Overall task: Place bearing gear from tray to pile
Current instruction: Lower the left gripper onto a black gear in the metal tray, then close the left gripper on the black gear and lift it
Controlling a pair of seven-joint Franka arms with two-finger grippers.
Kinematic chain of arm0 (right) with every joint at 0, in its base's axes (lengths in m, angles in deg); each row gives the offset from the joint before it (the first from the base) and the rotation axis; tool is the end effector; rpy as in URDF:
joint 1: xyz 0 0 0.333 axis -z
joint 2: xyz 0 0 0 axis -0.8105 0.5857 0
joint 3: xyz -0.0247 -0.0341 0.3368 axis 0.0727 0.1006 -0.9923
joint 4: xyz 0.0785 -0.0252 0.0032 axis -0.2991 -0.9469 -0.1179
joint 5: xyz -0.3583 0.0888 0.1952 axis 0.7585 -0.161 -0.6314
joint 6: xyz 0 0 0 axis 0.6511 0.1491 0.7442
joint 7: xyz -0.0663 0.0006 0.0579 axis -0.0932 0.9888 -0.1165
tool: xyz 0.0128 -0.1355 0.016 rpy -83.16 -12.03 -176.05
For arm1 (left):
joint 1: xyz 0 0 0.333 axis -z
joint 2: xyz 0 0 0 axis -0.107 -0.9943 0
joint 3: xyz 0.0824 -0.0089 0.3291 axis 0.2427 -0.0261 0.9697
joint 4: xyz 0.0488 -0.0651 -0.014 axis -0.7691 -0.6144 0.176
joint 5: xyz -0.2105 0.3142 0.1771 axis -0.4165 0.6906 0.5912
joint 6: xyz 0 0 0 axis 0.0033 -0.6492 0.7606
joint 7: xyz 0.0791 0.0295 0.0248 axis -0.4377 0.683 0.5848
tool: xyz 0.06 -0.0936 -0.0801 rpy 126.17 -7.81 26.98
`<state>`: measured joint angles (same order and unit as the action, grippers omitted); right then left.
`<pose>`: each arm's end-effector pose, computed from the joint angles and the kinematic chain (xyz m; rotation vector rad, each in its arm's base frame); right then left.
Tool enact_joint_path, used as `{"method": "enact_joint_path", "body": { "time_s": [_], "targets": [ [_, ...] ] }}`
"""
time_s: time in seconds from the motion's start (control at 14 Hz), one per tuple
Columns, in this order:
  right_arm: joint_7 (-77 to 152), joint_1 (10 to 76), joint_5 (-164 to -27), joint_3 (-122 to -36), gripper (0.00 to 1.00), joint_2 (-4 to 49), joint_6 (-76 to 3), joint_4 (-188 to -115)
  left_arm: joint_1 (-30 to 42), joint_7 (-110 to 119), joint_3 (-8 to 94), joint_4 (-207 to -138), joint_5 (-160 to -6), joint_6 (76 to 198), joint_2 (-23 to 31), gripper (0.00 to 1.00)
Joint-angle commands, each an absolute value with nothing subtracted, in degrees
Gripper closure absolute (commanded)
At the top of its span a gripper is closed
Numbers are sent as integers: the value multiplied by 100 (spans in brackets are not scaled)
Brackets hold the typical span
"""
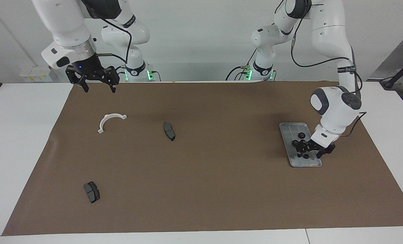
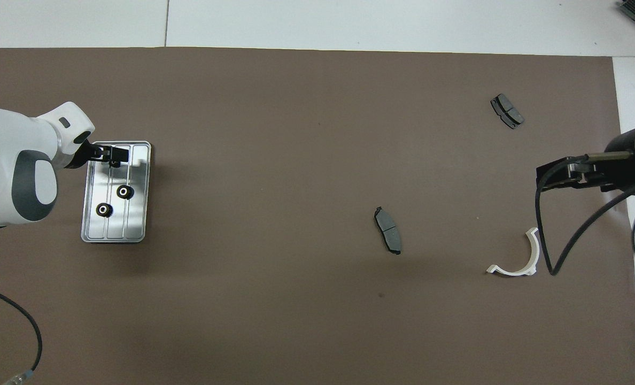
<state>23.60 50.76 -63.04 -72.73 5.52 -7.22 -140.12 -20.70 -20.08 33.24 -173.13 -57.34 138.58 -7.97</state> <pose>0.5645 0.0380 0.6156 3.1044 -0.0399 -0.0495 0.6682 0.0263 0.2842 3.0664 -0.1852 0.2313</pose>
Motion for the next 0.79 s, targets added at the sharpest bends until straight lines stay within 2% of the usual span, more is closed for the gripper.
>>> {"method": "enact_joint_path", "body": {
  "time_s": [0.0, 0.14, 0.43, 0.71],
  "targets": [
    [2540, 5142, -6415, -7286, 0, 467, -732, -14083, -2020, -1730, 3372, -17320, -5675, 13893, -863, 40],
    [2540, 5142, -6415, -7286, 0, 467, -732, -14074, -2003, -1518, 3364, -17347, -5675, 13893, -863, 54],
    [2540, 5142, -6415, -7286, 0, 467, -732, -14083, -2012, -1526, 3372, -17364, -5675, 13876, -863, 69],
    [2540, 5142, -6415, -7286, 0, 467, -732, -14074, -2012, -1526, 3372, -17443, -5666, 13858, -837, 70]
  ]
}}
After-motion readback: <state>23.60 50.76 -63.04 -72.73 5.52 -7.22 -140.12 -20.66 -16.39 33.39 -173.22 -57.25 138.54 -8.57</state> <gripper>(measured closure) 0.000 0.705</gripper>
